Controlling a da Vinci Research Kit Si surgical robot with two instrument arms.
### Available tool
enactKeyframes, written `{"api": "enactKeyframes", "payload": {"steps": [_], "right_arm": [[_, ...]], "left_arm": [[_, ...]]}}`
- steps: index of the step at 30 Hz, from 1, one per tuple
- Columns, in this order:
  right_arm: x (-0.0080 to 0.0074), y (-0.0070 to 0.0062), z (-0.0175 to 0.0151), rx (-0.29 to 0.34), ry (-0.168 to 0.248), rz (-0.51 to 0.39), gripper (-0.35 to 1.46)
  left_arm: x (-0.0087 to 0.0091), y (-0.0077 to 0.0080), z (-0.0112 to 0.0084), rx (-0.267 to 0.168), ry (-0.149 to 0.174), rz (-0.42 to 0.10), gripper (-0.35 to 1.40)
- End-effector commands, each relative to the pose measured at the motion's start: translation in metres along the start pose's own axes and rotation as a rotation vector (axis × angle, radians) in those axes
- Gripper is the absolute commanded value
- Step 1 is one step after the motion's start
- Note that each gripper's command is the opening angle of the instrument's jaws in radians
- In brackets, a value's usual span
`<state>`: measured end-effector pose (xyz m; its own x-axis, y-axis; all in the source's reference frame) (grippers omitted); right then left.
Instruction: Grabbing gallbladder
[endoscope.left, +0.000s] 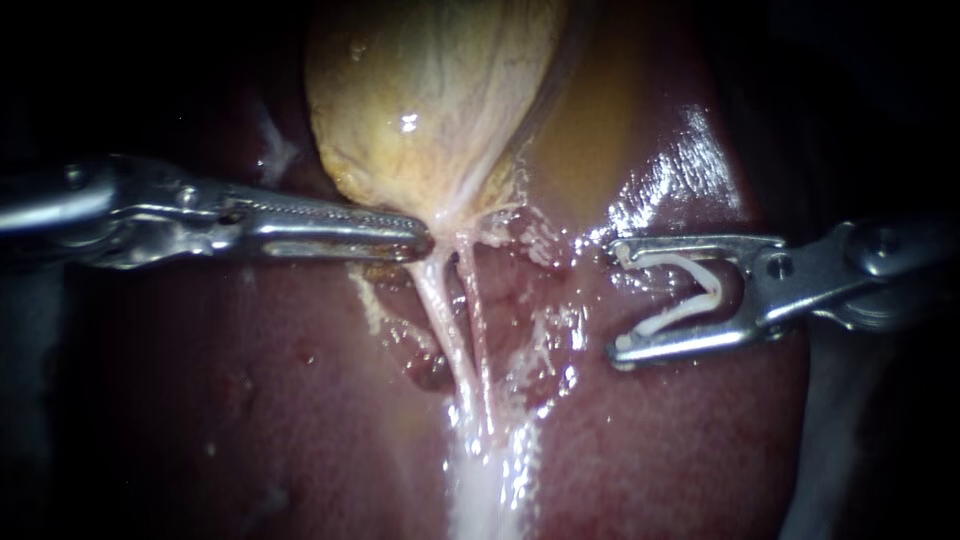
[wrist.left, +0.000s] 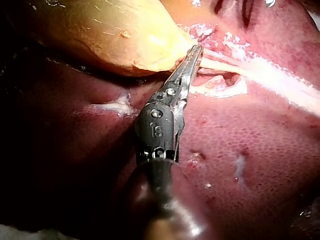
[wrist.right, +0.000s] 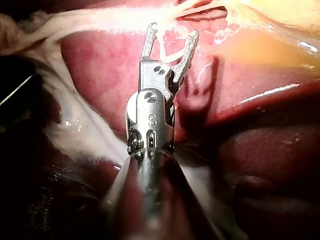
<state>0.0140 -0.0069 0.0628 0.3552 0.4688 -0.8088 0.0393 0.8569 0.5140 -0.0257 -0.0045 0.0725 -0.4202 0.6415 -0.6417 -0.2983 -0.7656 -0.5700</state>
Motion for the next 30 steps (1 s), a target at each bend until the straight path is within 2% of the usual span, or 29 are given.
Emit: {"api": "enactKeyframes", "payload": {"steps": [1,5,10,30], "right_arm": [[0.0,0.0001,0.0,-0.001,0.0,0.0,0.45],[-0.0001,0.0001,0.0,-0.001,0.0,0.0,0.45],[-0.0001,0.0001,0.0,-0.001,0.0,0.0,0.45],[-0.0001,0.0001,0.0,0.0,0.0,0.0,0.45]], "left_arm": [[0.0002,0.0001,-0.0004,-0.005,0.005,0.0,-0.35],[0.0015,0.0007,-0.002,-0.015,0.024,-0.008,-0.35],[0.0027,0.0012,-0.0028,-0.023,0.038,-0.022,-0.35],[0.0028,0.0017,-0.003,-0.023,0.044,-0.022,-0.35]]}}
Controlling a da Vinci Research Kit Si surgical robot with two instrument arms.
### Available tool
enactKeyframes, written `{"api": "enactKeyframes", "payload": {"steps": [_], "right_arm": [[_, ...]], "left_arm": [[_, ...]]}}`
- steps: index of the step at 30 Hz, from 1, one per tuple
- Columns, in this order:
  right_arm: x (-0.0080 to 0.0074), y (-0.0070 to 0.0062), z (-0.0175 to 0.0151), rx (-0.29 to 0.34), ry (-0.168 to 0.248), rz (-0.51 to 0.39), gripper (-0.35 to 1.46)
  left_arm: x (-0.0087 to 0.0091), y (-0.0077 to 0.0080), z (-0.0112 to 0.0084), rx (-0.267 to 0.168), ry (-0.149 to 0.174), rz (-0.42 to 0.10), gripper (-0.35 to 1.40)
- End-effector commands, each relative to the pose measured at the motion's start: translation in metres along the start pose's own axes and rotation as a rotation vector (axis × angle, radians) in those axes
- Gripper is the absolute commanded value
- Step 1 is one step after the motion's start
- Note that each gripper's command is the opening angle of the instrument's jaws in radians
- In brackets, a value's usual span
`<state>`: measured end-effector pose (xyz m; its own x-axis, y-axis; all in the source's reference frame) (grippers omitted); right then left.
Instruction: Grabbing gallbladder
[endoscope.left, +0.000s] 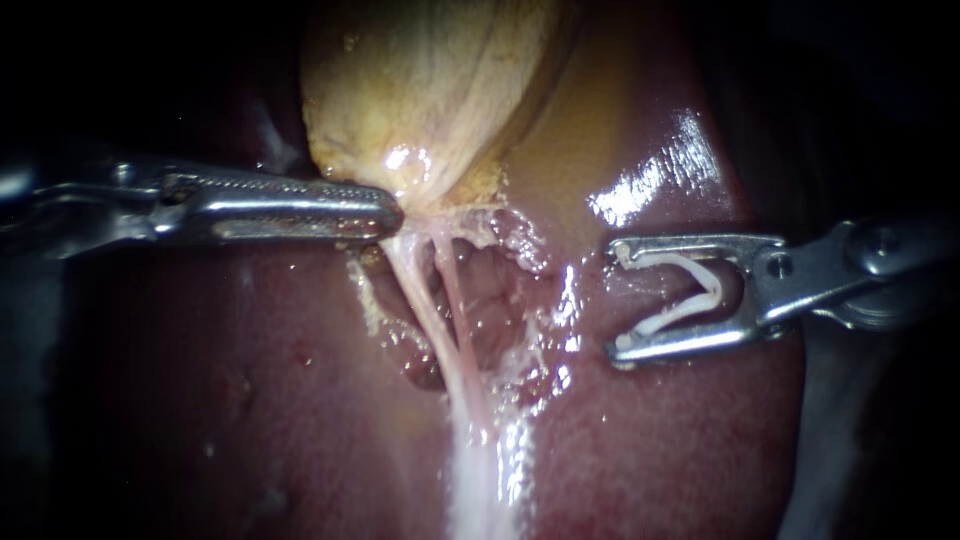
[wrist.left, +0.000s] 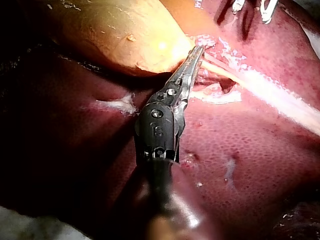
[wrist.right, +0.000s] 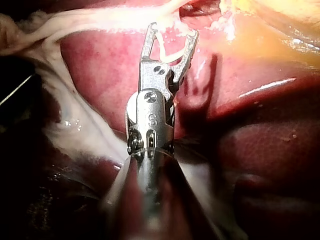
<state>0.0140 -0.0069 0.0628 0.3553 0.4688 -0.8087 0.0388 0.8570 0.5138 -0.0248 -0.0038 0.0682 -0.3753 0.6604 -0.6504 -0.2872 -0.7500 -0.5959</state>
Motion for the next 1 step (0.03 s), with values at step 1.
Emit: {"api": "enactKeyframes", "payload": {"steps": [1], "right_arm": [[0.0,0.0,0.0,0.0,0.0,0.0,0.45]], "left_arm": [[0.0,0.0,0.0,0.0,0.0,0.0,-0.35]]}}
